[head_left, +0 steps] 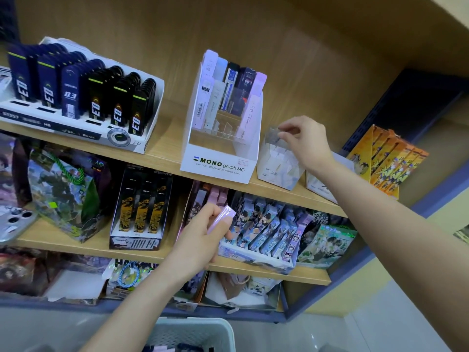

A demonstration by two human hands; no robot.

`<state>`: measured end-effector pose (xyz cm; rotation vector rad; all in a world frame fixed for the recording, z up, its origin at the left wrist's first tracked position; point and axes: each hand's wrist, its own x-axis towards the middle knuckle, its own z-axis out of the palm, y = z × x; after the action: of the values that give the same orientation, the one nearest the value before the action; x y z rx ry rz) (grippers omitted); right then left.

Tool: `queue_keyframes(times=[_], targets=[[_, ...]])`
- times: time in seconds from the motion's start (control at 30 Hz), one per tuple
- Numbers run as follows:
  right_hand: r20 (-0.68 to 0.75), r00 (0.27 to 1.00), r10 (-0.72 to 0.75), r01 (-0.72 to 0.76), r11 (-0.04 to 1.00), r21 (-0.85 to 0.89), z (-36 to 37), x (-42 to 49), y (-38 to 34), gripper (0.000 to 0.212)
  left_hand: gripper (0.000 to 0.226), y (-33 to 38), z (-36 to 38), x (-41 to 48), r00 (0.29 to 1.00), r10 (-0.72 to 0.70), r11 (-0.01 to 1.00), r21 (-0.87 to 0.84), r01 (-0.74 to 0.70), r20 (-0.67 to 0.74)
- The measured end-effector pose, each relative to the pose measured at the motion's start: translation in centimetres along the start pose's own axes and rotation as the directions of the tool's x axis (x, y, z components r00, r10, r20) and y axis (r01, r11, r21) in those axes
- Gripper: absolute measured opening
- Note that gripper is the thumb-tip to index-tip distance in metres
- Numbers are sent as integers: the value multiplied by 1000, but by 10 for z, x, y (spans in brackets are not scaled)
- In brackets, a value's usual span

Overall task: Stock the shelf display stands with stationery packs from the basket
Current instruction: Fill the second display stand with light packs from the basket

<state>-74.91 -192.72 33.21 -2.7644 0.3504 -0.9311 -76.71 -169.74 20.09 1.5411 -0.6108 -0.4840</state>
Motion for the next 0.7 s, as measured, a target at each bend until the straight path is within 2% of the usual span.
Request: queue_keyframes(times=[0.1,0.23,0.33,0.43,0.57,0.63,0.7], targets=[[23,999,25,-24,999,-27,5,7,1,16,16,1,0,0,1000,0,1000,-31,0,11],[-19,998,64,-64,998,-20,10,10,1,14,19,4,3,1,999,-30,997,-72,31,12],[-43,995,88,-92,989,-119,10,9,-2,10,20,5,3,2,997,-70,987,-144,72,17],[-94,994,64,-79,984,-161,8,4,-5,16,20,1,2,4,997,-79,975,-204,83,26],[-233,972,-6,-3,999,-40,1,-29,-24,19,16,-2,3,8,999,-29,978,-206,23,-24],[-162,986,-45,52,998,34,-1,-55,-39,17,8,-3,3,7,999,3,989,-148,-9,-42],[12,997,-70,69,993,96,-1,-81,-52,20,7,-5,1,5,997,58,992,-114,-63,-45]])
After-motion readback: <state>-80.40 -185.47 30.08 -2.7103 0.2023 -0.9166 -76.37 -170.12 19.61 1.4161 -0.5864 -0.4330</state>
